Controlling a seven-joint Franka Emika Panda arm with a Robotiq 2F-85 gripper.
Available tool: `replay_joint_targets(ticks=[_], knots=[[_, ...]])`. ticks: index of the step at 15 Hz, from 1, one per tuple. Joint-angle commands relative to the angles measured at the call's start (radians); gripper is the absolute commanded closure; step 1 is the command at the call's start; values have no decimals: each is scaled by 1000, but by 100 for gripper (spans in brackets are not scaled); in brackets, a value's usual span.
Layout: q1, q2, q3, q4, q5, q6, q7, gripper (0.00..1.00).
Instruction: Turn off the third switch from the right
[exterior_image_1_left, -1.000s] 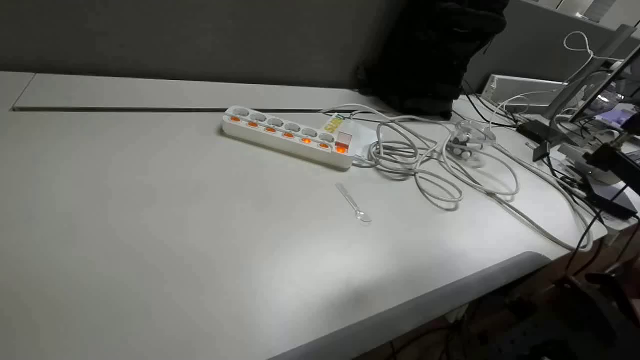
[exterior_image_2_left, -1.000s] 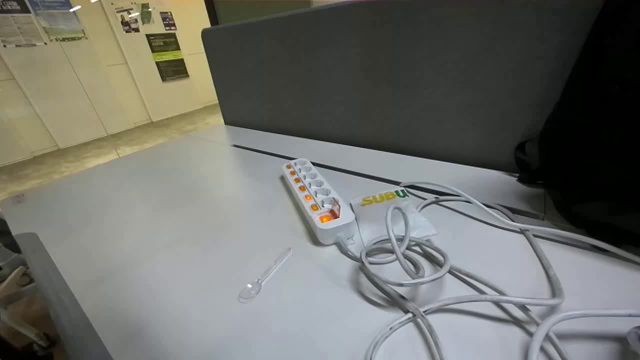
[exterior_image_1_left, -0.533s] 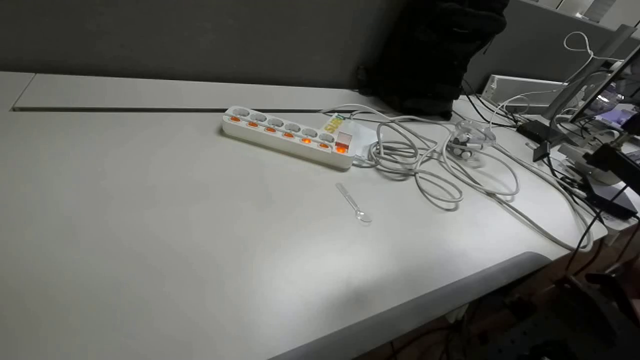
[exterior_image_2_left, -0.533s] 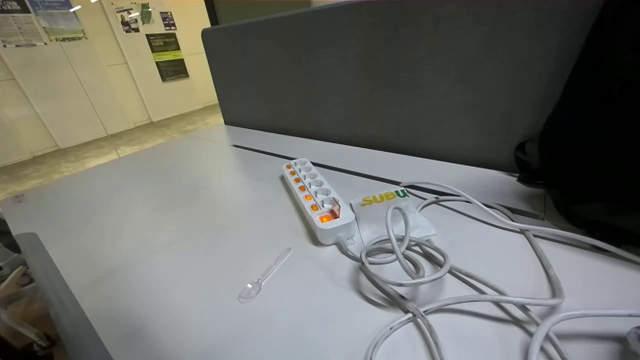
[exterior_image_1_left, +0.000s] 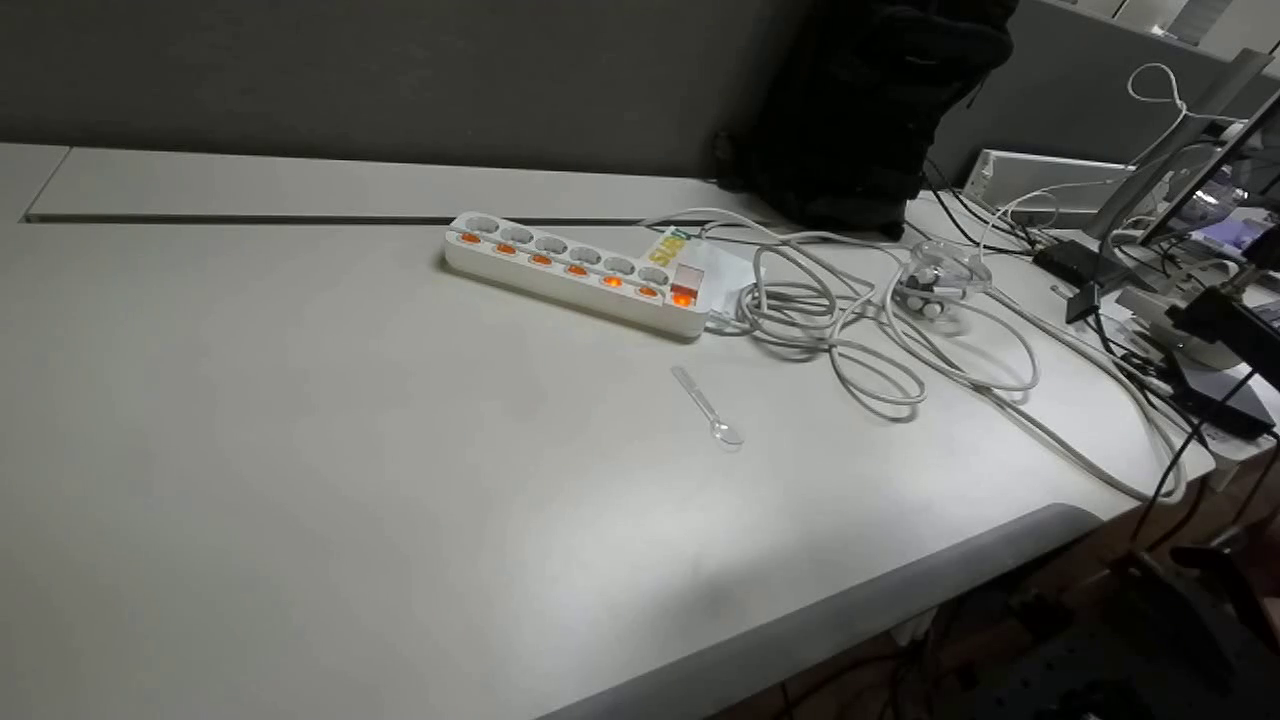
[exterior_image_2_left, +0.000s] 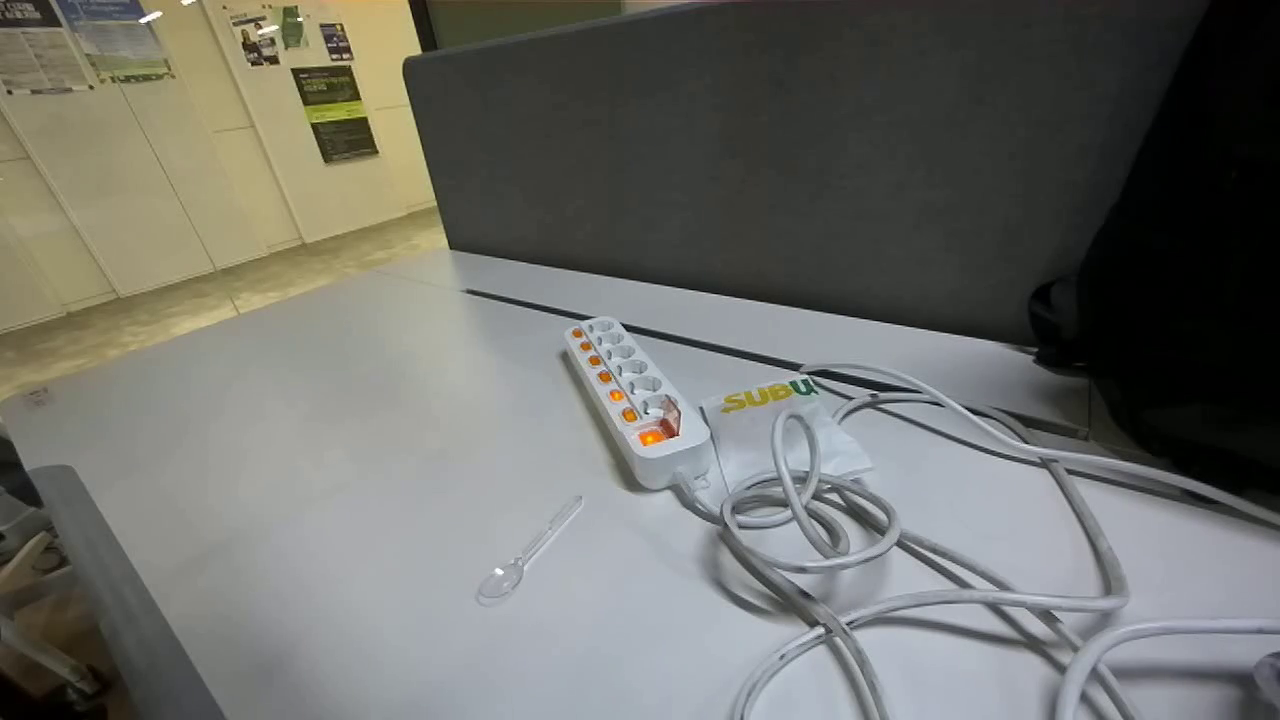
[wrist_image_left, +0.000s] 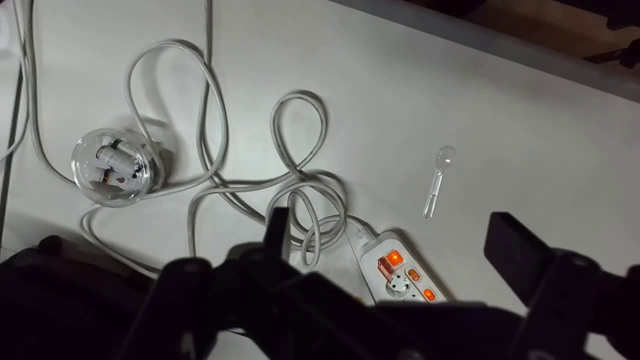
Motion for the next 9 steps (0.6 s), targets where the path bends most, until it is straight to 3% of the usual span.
replay_joint_targets(ticks=[1,9], knots=[[-7,10,8,7,19,-6,-11,0],[7,167,70,-3,49,91,79,0]])
